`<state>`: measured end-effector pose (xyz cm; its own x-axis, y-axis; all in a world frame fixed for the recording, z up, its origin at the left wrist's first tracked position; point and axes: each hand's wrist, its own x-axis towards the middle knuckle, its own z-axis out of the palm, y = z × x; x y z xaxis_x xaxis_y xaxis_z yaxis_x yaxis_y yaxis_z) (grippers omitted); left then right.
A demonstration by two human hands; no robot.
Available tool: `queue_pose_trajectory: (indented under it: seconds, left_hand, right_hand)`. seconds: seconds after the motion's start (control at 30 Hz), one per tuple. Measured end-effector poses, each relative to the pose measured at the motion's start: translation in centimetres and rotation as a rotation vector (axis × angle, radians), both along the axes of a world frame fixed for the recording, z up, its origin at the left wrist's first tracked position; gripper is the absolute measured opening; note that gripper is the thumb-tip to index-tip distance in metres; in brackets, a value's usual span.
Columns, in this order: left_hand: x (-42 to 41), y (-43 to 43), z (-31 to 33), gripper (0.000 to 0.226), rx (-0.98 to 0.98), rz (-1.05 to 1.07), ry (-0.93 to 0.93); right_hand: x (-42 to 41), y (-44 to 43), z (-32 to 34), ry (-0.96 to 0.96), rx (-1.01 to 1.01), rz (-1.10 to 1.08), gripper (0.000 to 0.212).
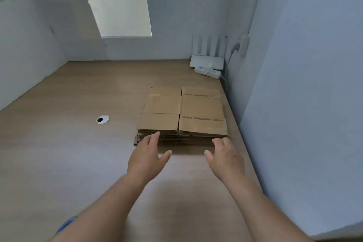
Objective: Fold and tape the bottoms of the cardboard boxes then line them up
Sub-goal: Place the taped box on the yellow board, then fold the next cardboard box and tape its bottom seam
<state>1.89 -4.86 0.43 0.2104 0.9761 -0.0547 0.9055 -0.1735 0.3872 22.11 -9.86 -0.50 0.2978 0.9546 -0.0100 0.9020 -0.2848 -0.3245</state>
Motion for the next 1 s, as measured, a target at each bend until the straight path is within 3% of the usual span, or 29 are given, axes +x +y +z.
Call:
queue_pose_trajectory:
  seconds: [0.2,0.3,0.47,0.67,0.77,0.87,1.0]
  left_hand:
    - [0.7,7.1,-2.4,0.084,-0.029,0.028,0.148]
    - [0.6,10.1,-4.0,0.097,-0.067,0.1,0.219]
    - [0.8,11.8,-5.1,0.1,-0.151,0.159,0.186]
    - [-0.4,10.6,-3.9,0.07,-0.013,0.224,0.102]
    - [-1.1,9.1,-1.9,0.051,0.036,0.282,-0.061]
    - [-1.8,7.3,0.5,0.034,0.182,0.299,-0.108]
    - [-2.0,3.6,4.8,0.033,0.351,0.28,-0.299]
  right_hand:
    - [1.2,6.4,-2.0,-0.006,-0.135,-0.187,0.087]
    - [2.3,8.4,-3.2,-0.007,-0.191,-0.268,0.097]
    - [2.9,9.3,-4.2,-0.051,-0.207,-0.272,0.081]
    - [3.7,7.9,-3.3,0.001,-0.097,-0.253,0.076]
    - [3.8,6.9,-1.9,0.04,0.055,-0.255,0.062]
    - [3.5,5.8,0.5,0.12,0.264,-0.24,0.044]
    - [2.4,4.6,4.8,0.352,0.586,-0.23,0.031]
